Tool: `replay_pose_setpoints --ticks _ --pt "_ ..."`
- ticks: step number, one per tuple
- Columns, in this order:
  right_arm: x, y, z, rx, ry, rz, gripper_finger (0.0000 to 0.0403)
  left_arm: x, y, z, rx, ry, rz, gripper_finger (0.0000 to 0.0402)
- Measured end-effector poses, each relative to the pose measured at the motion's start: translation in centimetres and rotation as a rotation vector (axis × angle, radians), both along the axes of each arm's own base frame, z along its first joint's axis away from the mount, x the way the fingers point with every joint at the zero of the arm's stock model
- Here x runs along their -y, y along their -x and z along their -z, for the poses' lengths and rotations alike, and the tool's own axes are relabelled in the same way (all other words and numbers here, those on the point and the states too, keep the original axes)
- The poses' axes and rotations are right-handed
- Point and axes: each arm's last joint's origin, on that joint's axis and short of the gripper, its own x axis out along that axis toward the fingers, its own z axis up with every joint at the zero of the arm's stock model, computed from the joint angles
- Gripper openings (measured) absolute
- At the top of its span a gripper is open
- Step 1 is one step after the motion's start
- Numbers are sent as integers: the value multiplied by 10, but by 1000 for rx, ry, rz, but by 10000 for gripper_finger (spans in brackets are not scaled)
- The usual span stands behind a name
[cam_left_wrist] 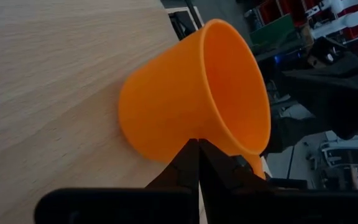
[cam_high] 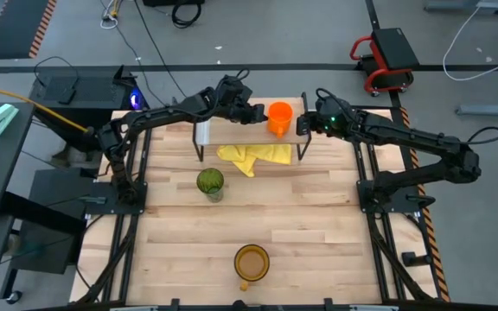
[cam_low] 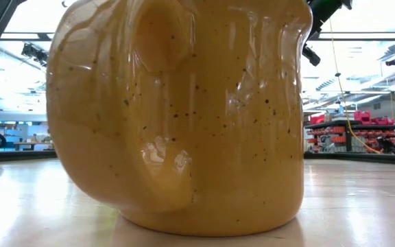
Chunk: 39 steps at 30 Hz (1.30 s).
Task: Stack small to large cups/mugs on shelf
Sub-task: Put the orange mug on the shelf, then put the yellow mug on the shelf
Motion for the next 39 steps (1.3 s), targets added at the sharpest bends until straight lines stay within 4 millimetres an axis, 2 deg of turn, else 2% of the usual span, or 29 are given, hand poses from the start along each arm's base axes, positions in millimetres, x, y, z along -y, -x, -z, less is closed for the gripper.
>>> replay_pose_setpoints --ticks 10,17,23,29,39 --pt "0 0 0 2 -1 1 0 2 -1 -1 6 -6 8 15" --pt "-1 0 0 7 -14 7 0 4 -1 -1 16 2 80 14" --pt "-8 1 2 -11 -38 -10 3 7 6 -10 21 2 132 21" --pt "-21 12 -7 18 -35 -35 4 14 25 -32 2 -47 160 12" --pt "-52 47 -32 159 -29 -117 4 41 84 -86 -68 -183 159 22"
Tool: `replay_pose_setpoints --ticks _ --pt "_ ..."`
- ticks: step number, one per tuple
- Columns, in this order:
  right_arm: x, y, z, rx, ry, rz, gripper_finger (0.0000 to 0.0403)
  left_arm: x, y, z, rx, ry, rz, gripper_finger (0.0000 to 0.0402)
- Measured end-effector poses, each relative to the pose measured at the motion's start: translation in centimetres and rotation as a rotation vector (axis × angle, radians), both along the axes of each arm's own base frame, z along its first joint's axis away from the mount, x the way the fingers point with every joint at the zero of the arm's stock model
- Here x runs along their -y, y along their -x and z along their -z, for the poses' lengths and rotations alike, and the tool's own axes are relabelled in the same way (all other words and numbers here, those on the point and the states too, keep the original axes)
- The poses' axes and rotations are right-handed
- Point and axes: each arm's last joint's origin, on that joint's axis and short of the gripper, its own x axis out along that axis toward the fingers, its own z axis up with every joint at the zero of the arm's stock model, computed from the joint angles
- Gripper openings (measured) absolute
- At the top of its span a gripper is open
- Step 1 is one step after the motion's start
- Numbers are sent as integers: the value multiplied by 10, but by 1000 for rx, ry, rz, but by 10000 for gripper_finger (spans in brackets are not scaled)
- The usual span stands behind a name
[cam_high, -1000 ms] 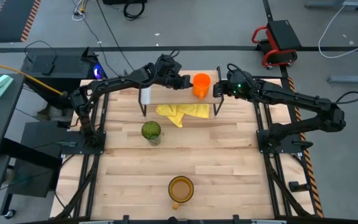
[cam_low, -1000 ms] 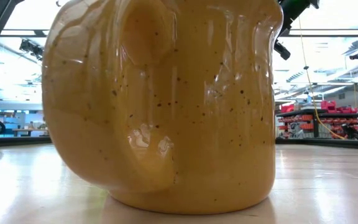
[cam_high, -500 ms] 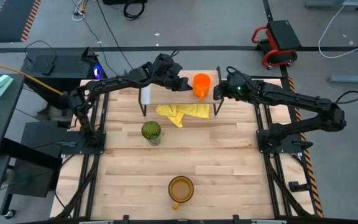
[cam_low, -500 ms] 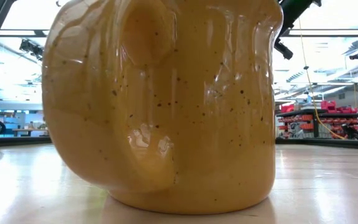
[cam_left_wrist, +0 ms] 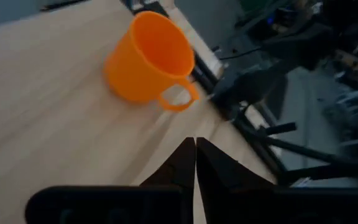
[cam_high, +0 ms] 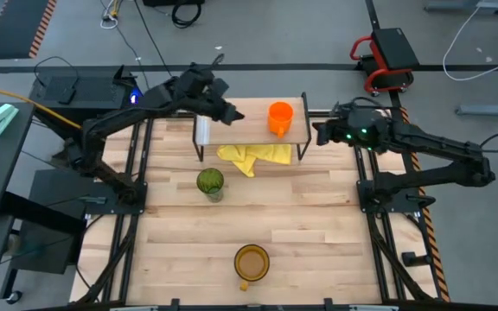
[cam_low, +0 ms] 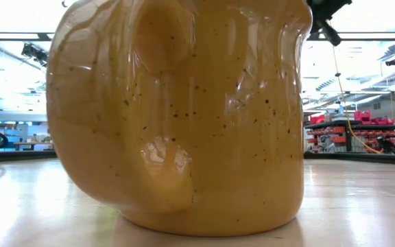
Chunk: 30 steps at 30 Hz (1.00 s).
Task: Stack small to large cups/mugs on shelf
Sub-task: Put the yellow mug on the shelf
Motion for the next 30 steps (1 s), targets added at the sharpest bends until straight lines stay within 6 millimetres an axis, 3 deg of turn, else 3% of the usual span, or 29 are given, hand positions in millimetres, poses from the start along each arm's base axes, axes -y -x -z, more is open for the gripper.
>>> replay_pose_setpoints --ticks 7,13,21,30 --pt "-29 24 -10 86 -45 -134 5 33 50 -23 -162 -92 -45 13" --pt "-50 34 -14 158 -108 -273 5 65 80 -36 -236 -132 -75 19" --pt "-85 35 -12 157 -222 -484 5 105 101 -38 -351 -139 -107 20" --pt "-133 21 4 58 -341 -590 5 146 106 -32 -437 -96 -89 18"
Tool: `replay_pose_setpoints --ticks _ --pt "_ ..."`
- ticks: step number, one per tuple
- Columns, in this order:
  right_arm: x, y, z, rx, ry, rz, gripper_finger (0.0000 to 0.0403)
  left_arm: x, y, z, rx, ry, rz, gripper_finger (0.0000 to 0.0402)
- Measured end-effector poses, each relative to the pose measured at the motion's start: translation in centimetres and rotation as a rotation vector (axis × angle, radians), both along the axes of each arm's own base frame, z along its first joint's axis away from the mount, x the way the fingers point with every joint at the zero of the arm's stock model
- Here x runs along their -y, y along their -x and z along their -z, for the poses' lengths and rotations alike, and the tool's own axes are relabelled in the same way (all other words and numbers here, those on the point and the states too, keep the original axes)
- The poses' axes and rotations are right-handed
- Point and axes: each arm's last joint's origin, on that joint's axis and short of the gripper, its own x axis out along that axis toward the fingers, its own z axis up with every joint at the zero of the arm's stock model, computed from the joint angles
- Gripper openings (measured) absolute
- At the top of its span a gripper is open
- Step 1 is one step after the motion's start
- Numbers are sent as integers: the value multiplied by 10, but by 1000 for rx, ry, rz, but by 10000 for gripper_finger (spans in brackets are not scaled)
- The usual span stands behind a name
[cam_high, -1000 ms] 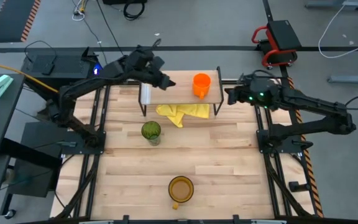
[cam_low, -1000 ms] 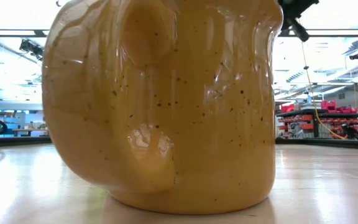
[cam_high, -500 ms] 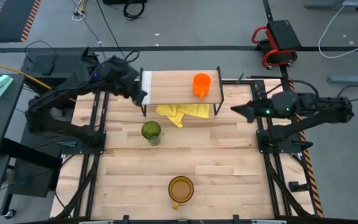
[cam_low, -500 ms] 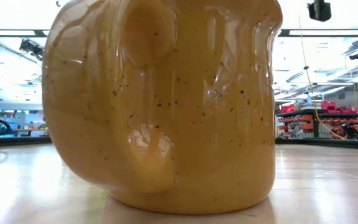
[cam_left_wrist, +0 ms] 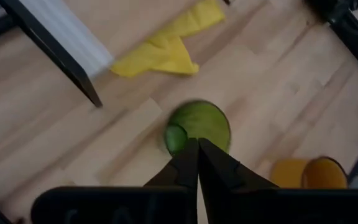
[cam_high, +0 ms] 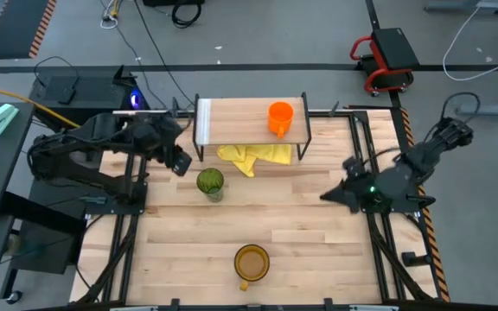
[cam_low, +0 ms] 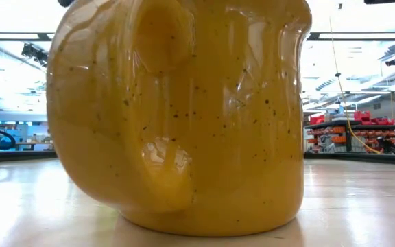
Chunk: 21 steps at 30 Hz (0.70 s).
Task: Stack small to large cups/mugs on shelf
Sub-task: Put the yellow mug on the shelf
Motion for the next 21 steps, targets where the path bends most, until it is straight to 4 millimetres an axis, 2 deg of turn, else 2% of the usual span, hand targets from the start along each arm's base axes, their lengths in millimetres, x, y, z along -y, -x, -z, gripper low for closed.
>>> replay_pose_setpoints --ticks 12,21 --pt "-71 -19 49 -208 36 -1 5 55 4 7 11 117 17 17" --pt "-108 -28 98 -380 161 1 7 104 8 67 -101 252 -29 32"
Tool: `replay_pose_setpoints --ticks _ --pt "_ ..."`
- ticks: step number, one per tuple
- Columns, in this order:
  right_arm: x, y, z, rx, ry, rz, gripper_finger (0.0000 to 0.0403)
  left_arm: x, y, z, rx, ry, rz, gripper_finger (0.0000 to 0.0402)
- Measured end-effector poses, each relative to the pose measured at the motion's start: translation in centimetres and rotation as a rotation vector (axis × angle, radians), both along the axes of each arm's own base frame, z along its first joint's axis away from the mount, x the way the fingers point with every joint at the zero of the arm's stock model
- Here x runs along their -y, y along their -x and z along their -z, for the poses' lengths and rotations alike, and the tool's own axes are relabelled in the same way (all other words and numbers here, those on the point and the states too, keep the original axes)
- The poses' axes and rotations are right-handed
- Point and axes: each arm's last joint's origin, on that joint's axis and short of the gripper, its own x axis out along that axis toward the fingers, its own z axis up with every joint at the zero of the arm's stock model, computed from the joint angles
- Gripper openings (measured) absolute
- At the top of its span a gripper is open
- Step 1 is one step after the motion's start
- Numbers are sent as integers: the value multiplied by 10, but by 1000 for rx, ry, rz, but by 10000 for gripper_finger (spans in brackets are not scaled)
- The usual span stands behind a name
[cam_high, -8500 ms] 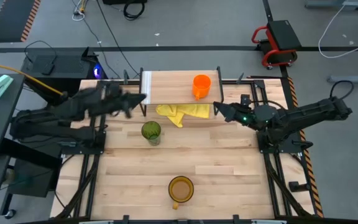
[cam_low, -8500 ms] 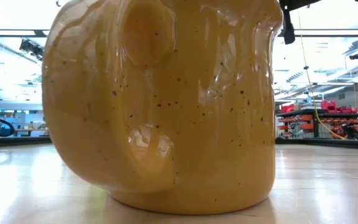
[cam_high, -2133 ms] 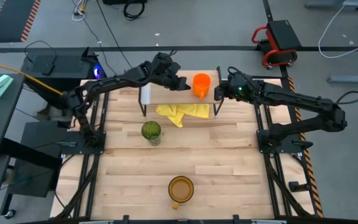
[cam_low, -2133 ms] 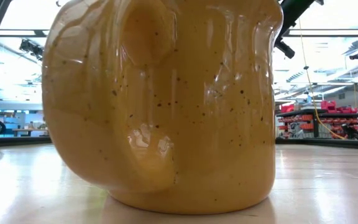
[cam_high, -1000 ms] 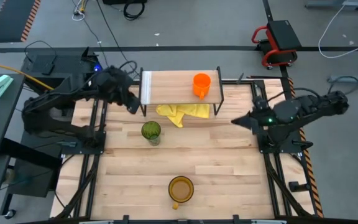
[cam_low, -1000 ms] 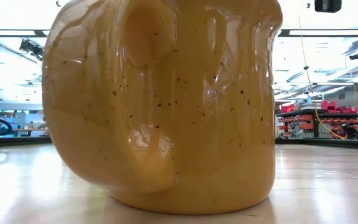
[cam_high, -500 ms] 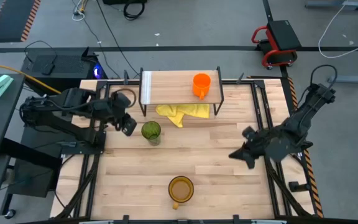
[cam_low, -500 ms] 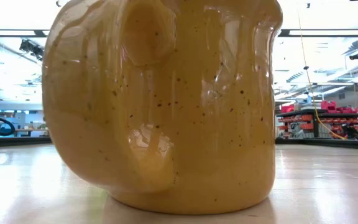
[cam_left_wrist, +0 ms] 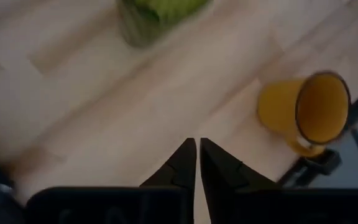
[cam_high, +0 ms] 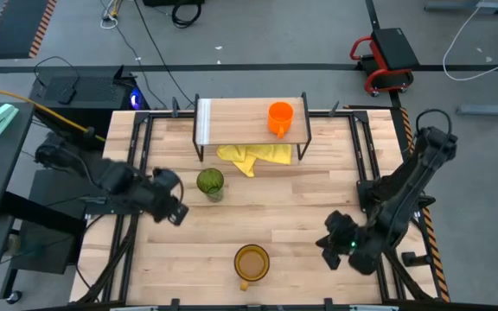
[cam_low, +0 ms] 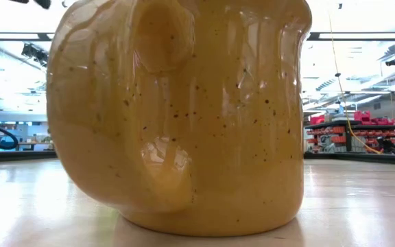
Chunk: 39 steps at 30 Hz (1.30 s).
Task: Stack small to large cups/mugs on shelf
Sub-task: Put the yellow mug on the shelf
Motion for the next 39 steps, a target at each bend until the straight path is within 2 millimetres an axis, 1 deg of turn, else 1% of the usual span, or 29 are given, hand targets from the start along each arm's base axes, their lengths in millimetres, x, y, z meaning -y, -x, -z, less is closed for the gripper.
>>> replay_pose_setpoints --ticks 5,8,11,14,18,21,24,27,31,36,39 --pt "-20 -1 21 -28 -48 71 30 31 2 26 61 87 36 42" --pt "-36 -8 34 -6 -105 88 48 45 2 43 135 122 53 47" --pt "-48 -23 49 34 -152 113 56 56 2 62 186 170 74 51" --pt "-54 -39 66 82 -171 169 51 64 3 83 249 203 91 52" --pt "-53 -63 87 130 -179 240 36 67 5 109 322 211 111 48" --pt "-50 -84 100 171 -180 230 25 66 6 125 383 226 114 44" --pt "-47 -105 105 235 -199 201 19 67 4 132 481 263 118 44" --pt "-42 -113 108 252 -192 197 14 67 0 132 538 265 121 46" --pt "-43 -110 107 235 -183 187 9 66 -6 131 575 266 115 44" --pt "-59 -100 108 184 -243 96 7 72 -16 141 561 300 125 42" --pt "-68 -102 109 181 -250 73 10 77 -24 149 557 336 123 43"
